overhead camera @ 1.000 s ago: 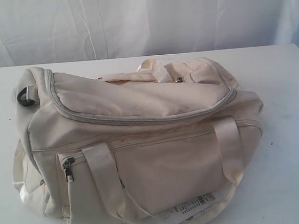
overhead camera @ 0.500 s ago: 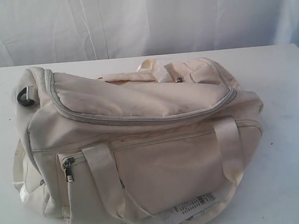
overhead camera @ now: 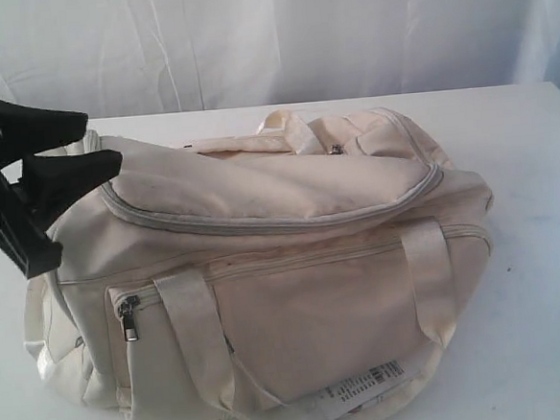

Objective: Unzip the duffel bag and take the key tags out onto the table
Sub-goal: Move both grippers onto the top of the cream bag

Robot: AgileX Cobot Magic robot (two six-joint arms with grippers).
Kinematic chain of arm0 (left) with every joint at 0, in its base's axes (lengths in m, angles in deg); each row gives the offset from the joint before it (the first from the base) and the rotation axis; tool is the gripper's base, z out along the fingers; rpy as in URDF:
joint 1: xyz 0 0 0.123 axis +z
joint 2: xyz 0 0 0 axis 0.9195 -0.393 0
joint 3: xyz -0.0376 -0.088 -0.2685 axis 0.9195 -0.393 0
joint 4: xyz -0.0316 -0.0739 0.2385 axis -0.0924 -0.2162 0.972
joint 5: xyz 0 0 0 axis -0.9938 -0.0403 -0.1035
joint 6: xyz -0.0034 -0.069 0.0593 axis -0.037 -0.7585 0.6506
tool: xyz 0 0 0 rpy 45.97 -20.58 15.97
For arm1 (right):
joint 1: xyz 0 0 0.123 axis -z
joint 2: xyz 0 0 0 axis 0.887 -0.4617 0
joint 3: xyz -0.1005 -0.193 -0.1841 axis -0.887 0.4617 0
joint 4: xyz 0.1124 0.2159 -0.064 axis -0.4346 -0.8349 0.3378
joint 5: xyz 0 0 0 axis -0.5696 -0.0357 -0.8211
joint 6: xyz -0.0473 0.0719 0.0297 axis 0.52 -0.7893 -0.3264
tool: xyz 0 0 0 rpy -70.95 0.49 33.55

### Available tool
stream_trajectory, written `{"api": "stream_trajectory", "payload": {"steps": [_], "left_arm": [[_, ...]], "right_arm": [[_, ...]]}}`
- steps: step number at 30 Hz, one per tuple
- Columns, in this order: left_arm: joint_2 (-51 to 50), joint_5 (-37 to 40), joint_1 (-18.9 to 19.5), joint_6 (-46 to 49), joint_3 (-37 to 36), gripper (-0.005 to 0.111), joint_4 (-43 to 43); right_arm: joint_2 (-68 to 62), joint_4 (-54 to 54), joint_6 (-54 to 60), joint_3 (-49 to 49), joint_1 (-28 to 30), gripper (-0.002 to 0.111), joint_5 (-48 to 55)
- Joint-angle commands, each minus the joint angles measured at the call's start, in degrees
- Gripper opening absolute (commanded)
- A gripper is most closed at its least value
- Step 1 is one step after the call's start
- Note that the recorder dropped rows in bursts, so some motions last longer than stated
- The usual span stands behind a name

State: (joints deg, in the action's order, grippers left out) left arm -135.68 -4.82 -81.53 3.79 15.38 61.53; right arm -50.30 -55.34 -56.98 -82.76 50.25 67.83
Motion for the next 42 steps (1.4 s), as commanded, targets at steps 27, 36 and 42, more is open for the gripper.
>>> {"api": "stream_trajectory", "payload": {"steps": [27, 36, 42], "left_arm": [[-8.8, 8.6, -0.4, -30.3, 0.5, 0.061, -2.6], [-10.9, 5.7, -0.4, -36.9, 0.5, 0.06, 4.9], [-15.5, 3.6, -0.4, -40.4, 0.1, 0.005, 12.3]], "right_arm": [[-75.8, -2.3, -1.1, -30.9, -15.1, 0.011, -7.9], [-91.1, -2.8, 15.4, -44.3, -11.1, 0.072, -1.6], [-99.1, -2.4, 23.3, -47.9, -8.9, 0.072, 2.1]]}}
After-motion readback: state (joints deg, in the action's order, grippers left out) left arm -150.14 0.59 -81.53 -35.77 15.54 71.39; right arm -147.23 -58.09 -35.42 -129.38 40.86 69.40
